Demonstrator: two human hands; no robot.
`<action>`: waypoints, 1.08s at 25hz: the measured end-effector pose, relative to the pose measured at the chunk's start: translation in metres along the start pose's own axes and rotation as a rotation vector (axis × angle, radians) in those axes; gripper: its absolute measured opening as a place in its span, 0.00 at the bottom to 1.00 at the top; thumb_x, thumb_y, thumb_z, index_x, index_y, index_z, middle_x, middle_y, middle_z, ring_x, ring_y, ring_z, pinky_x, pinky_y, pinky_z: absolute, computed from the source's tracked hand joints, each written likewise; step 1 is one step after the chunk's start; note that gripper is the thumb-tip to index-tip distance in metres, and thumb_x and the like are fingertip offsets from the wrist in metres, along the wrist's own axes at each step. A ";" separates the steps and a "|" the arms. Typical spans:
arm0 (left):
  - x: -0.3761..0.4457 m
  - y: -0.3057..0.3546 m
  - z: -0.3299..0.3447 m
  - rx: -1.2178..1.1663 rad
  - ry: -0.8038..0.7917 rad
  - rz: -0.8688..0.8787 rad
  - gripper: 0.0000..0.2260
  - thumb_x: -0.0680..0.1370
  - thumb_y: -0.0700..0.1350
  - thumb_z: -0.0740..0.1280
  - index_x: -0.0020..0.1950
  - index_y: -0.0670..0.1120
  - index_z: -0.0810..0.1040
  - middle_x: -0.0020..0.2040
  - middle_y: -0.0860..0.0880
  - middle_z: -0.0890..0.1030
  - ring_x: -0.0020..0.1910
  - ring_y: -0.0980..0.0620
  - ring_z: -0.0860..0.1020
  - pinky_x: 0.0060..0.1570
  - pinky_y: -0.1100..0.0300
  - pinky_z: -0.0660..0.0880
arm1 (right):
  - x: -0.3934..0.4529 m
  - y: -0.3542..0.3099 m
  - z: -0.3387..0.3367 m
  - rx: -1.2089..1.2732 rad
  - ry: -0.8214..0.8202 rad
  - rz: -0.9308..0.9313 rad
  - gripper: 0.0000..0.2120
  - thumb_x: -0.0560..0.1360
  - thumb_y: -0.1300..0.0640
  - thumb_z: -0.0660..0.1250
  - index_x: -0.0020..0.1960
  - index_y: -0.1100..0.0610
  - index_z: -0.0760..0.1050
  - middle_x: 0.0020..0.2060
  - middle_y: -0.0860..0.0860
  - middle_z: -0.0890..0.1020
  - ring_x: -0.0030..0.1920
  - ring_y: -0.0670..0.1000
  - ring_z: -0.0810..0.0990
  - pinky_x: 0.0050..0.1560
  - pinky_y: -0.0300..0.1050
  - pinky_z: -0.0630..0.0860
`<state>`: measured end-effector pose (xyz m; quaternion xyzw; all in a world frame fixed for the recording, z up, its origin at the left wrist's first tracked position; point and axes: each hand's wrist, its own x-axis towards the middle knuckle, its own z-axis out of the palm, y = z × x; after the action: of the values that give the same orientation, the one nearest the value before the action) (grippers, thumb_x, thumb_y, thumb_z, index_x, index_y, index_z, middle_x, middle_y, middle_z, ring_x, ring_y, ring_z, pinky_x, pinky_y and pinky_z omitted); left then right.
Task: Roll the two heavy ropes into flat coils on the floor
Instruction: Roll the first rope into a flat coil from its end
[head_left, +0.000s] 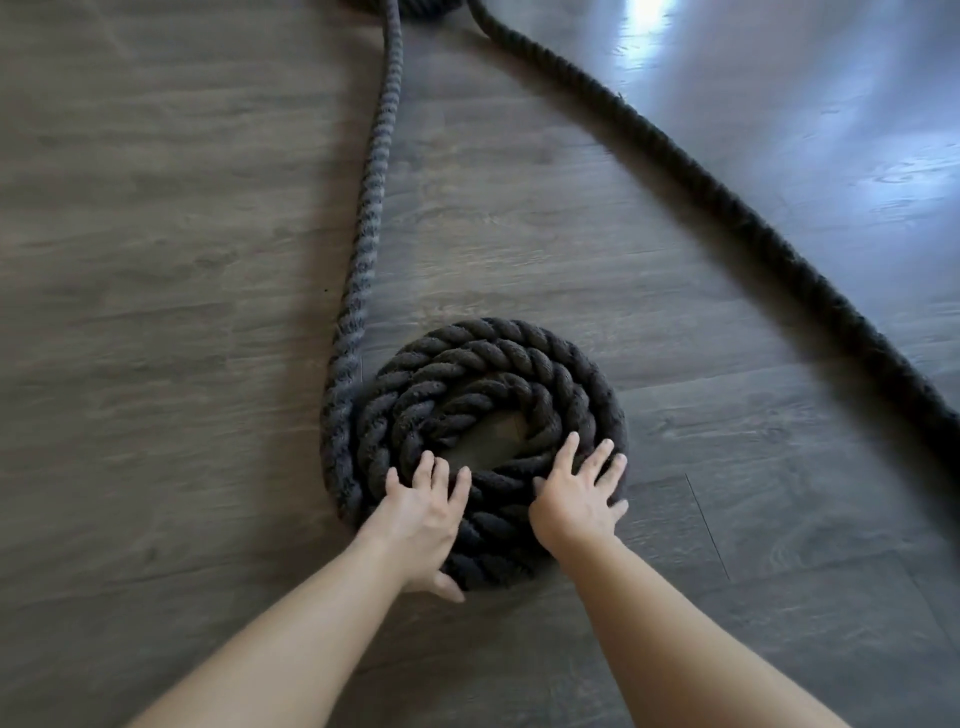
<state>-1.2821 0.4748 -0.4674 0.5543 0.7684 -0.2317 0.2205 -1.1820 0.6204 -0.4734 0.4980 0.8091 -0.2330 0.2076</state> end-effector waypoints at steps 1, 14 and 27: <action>0.005 0.003 -0.004 -0.057 0.003 -0.026 0.61 0.67 0.76 0.63 0.78 0.36 0.36 0.78 0.31 0.47 0.77 0.32 0.45 0.69 0.34 0.60 | -0.002 -0.008 -0.001 0.058 -0.027 0.054 0.38 0.82 0.46 0.57 0.79 0.55 0.35 0.76 0.61 0.34 0.75 0.67 0.35 0.73 0.65 0.50; 0.047 -0.134 -0.044 0.092 -0.027 0.272 0.66 0.61 0.67 0.77 0.79 0.48 0.32 0.77 0.43 0.29 0.77 0.44 0.34 0.76 0.48 0.40 | 0.037 -0.060 -0.013 0.176 -0.181 0.264 0.50 0.76 0.58 0.68 0.78 0.54 0.30 0.72 0.61 0.24 0.70 0.77 0.33 0.69 0.74 0.50; 0.076 -0.126 -0.048 0.073 -0.087 0.060 0.66 0.63 0.77 0.67 0.77 0.38 0.33 0.75 0.32 0.32 0.76 0.27 0.49 0.68 0.35 0.65 | 0.114 -0.078 -0.065 0.002 -0.054 0.116 0.45 0.76 0.59 0.64 0.79 0.52 0.34 0.76 0.59 0.30 0.75 0.70 0.36 0.73 0.66 0.48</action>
<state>-1.4286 0.5254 -0.4607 0.5742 0.7321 -0.2769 0.2400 -1.3067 0.7081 -0.4722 0.5378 0.7727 -0.2347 0.2422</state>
